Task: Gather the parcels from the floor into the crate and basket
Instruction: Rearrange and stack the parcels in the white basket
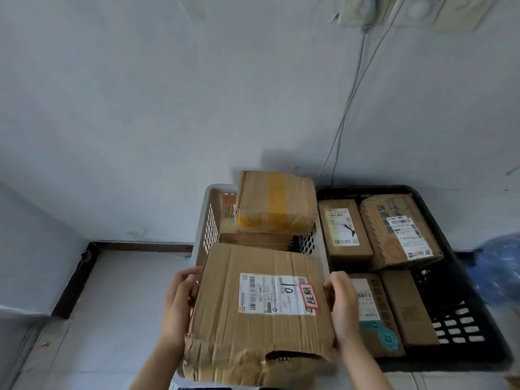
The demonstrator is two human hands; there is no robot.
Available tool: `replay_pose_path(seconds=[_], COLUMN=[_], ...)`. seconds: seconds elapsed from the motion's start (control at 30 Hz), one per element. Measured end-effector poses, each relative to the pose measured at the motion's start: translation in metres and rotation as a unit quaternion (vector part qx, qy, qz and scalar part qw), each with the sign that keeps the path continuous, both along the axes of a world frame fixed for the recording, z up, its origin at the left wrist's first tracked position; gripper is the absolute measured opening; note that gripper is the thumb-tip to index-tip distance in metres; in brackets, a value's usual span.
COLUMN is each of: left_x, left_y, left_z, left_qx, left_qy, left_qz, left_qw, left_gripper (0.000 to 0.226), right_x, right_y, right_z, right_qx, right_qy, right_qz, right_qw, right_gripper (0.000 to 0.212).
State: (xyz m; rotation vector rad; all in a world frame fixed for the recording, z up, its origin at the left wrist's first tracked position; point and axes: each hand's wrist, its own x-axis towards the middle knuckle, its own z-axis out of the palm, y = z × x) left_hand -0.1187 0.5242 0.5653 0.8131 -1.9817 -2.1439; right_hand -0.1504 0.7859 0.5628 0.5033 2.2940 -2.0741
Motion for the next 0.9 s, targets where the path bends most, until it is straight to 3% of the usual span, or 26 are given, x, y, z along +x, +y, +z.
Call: replay_pose_path(seconds=[0.07, 0.13, 0.2, 0.37, 0.47, 0.53, 0.6, 0.8, 0.9], left_x=[0.008, 0.007, 0.0, -0.032, -0.036, -0.029, -0.023, -0.03, -0.052], left_y=[0.001, -0.002, -0.006, -0.007, -0.005, -0.001, 0.003, 0.009, 0.018], left_z=[-0.012, -0.02, -0.025, -0.028, -0.058, -0.079, -0.088, -0.091, -0.07], left_qx=[-0.024, -0.021, -0.02, -0.047, -0.147, -0.168, -0.185, -0.231, -0.299], left_qy=[-0.036, -0.057, -0.072, -0.053, -0.148, -0.218, -0.233, -0.228, -0.179], left_qz=[-0.024, -0.07, -0.102, -0.111, -0.189, -0.248, -0.255, -0.223, -0.188], left_qw=[0.999, 0.996, 0.992, 0.991, 0.96, 0.929, 0.92, 0.919, 0.918], left_gripper=[0.02, 0.032, 0.047, 0.047, 0.054, 0.063, 0.063, 0.06, 0.062], right_x=[0.005, 0.004, -0.002, -0.023, -0.024, -0.013, 0.0, -0.015, -0.042], right_y=[-0.001, -0.002, -0.006, -0.013, -0.023, -0.033, -0.042, -0.041, -0.034], right_z=[-0.014, -0.021, -0.022, -0.045, -0.082, -0.099, -0.11, -0.11, -0.087], right_qx=[0.005, 0.001, 0.011, 0.055, 0.148, 0.213, 0.227, 0.168, 0.183], right_qy=[-0.049, -0.087, -0.093, -0.086, -0.135, -0.154, -0.148, -0.17, -0.103], right_qz=[0.026, 0.039, 0.034, 0.034, 0.114, 0.174, 0.2, 0.23, 0.117], right_qw=[0.998, 0.995, 0.995, 0.994, 0.973, 0.949, 0.942, 0.944, 0.971], right_gripper=[0.028, 0.022, 0.014, 0.002, 0.02, 0.046, 0.061, 0.062, 0.051])
